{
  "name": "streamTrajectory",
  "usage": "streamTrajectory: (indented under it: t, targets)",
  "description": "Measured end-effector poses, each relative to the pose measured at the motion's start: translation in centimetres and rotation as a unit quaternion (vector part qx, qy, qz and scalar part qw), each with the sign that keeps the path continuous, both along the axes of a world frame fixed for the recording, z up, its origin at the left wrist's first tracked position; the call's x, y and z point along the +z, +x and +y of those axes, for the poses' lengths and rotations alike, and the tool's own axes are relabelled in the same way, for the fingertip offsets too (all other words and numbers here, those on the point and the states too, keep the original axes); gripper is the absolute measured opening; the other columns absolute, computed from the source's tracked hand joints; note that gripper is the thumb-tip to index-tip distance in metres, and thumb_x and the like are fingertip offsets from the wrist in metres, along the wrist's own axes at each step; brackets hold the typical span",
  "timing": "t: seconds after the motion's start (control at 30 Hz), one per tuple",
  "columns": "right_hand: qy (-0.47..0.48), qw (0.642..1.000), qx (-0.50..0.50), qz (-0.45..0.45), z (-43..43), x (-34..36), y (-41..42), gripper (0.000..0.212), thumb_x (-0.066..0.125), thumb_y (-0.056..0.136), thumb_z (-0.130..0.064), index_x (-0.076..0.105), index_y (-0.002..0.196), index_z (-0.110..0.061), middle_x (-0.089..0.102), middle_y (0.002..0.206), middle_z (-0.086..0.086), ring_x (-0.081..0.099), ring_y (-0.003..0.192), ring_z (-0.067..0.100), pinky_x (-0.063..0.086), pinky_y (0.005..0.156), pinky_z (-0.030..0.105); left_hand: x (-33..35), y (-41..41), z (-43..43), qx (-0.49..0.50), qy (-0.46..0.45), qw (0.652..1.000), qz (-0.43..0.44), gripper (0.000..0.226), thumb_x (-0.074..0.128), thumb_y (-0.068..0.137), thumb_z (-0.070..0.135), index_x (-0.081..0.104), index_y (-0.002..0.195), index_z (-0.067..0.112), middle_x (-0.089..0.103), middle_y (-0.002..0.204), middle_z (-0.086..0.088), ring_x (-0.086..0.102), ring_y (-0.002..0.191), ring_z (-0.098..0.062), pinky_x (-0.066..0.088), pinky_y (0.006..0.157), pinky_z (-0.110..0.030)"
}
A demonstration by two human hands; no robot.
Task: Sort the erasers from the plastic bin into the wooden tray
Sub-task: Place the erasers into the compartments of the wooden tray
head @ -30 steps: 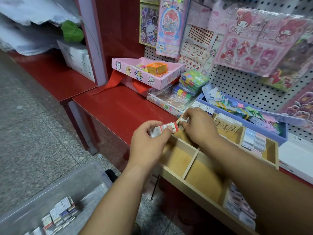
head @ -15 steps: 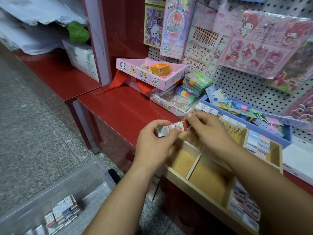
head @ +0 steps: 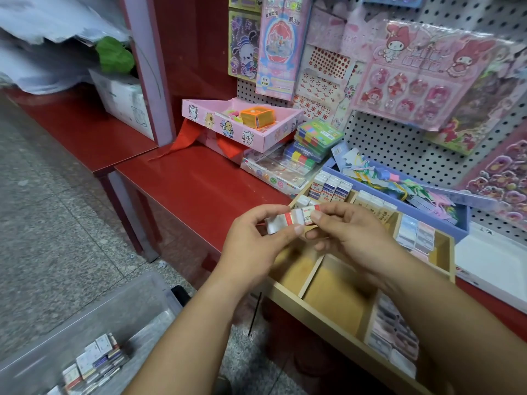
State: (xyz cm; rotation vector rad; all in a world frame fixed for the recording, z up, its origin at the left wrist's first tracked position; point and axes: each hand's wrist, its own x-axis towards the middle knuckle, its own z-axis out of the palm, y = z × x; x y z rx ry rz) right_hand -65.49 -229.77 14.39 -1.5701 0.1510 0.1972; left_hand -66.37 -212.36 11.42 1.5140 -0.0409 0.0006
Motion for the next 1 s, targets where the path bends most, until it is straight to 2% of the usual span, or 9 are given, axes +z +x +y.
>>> streamTrajectory:
  t: [0.07, 0.2, 0.33, 0.4, 0.47, 0.6, 0.67, 0.83, 1.0]
  targets:
    - [0.022, 1.000, -0.016, -0.004, -0.5, 0.3, 0.0, 0.016, 0.063, 0.097, -0.010, 0.062, 0.110, -0.001, 0.074, 0.078, 0.010, 0.068, 0.068, 0.014, 0.056, 0.054, 0.022, -0.1, 0.1, -0.4, 0.003, 0.000, 1.000, -0.001, 0.027, 0.086, 0.080, 0.014, 0.077, 0.105, 0.021, 0.075, 0.107, -0.011, 0.063, 0.084, -0.015, 0.056, 0.084, -0.042]
    - [-0.015, 0.994, -0.102, -0.044, -2.4, 1.3, 0.5, 0.007, 0.065, 0.097, -0.008, 0.063, 0.103, -0.005, 0.070, 0.076, 0.010, 0.067, 0.064, 0.013, 0.059, 0.056, 0.022, -0.1, 0.2, -0.9, 0.024, 0.001, 1.000, -0.001, 0.019, 0.082, 0.083, 0.014, 0.077, 0.099, 0.023, 0.076, 0.098, -0.002, 0.061, 0.076, -0.008, 0.052, 0.075, -0.029]
    - [-0.166, 0.974, -0.138, -0.070, -5.9, 1.7, 0.5, 0.005, 0.069, 0.096, -0.012, 0.065, 0.099, -0.011, 0.068, 0.066, 0.000, 0.067, 0.068, 0.018, 0.056, 0.059, 0.033, -0.6, 0.4, -1.2, 0.031, 0.020, 0.999, 0.002, 0.018, 0.084, 0.082, 0.019, 0.078, 0.096, 0.029, 0.076, 0.098, -0.001, 0.064, 0.080, -0.011, 0.055, 0.081, -0.037]
    - [-0.240, 0.959, -0.127, -0.075, -7.3, 1.4, 0.1, 0.006, 0.071, 0.094, -0.014, 0.066, 0.095, -0.013, 0.068, 0.071, 0.010, 0.067, 0.073, 0.026, 0.055, 0.066, 0.041, -0.7, 0.4, -1.5, 0.031, 0.032, 0.999, 0.004, 0.018, 0.085, 0.081, 0.020, 0.078, 0.095, 0.030, 0.076, 0.096, 0.002, 0.067, 0.083, -0.013, 0.057, 0.084, -0.039]
    - [-0.296, 0.946, -0.108, -0.071, -8.3, 0.9, -0.3, 0.008, 0.074, 0.092, -0.016, 0.066, 0.094, -0.015, 0.068, 0.087, 0.021, 0.065, 0.074, 0.025, 0.054, 0.071, 0.042, -0.8, 0.3, -1.8, 0.026, 0.039, 0.999, 0.004, 0.019, 0.085, 0.081, 0.021, 0.077, 0.094, 0.031, 0.076, 0.096, 0.003, 0.068, 0.085, -0.014, 0.058, 0.087, -0.040]
    - [-0.446, 0.889, -0.082, -0.068, -9.4, 0.0, -1.3, 0.011, 0.076, 0.090, -0.024, 0.065, 0.090, -0.024, 0.066, 0.084, 0.000, 0.062, 0.069, 0.014, 0.044, 0.060, 0.028, -0.9, 0.0, -2.1, 0.014, 0.041, 0.999, 0.008, 0.020, 0.085, 0.079, 0.023, 0.077, 0.094, 0.033, 0.076, 0.097, 0.007, 0.069, 0.089, -0.013, 0.058, 0.089, -0.042]
    - [-0.492, 0.865, -0.072, -0.061, -9.7, -0.3, -1.5, 0.011, 0.075, 0.091, -0.023, 0.064, 0.089, -0.025, 0.064, 0.079, -0.004, 0.060, 0.066, 0.011, 0.040, 0.057, 0.027, -0.9, -0.2, -2.3, 0.007, 0.049, 0.999, 0.005, 0.019, 0.085, 0.081, 0.021, 0.077, 0.095, 0.032, 0.075, 0.095, 0.008, 0.068, 0.085, -0.009, 0.057, 0.085, -0.036]
    - [-0.567, 0.818, -0.078, -0.050, -10.0, -1.6, -1.1, 0.010, 0.074, 0.090, -0.026, 0.064, 0.091, -0.027, 0.066, 0.076, -0.009, 0.060, 0.076, 0.013, 0.050, 0.068, 0.033, -0.8, -0.5, -2.6, -0.007, 0.058, 0.998, 0.008, 0.020, 0.084, 0.083, 0.018, 0.076, 0.098, 0.028, 0.075, 0.093, 0.008, 0.067, 0.077, -0.001, 0.054, 0.077, -0.023]
    - [-0.603, 0.787, -0.098, -0.086, -9.7, -2.9, -0.8, 0.016, 0.073, 0.090, -0.031, 0.068, 0.104, -0.028, 0.067, 0.081, -0.010, 0.061, 0.084, 0.018, 0.053, 0.071, 0.036, -0.9, -0.6, -3.0, -0.011, 0.050, 0.999, 0.011, 0.019, 0.083, 0.083, 0.016, 0.076, 0.097, 0.026, 0.076, 0.090, -0.002, 0.063, 0.068, -0.007, 0.052, 0.070, -0.025]
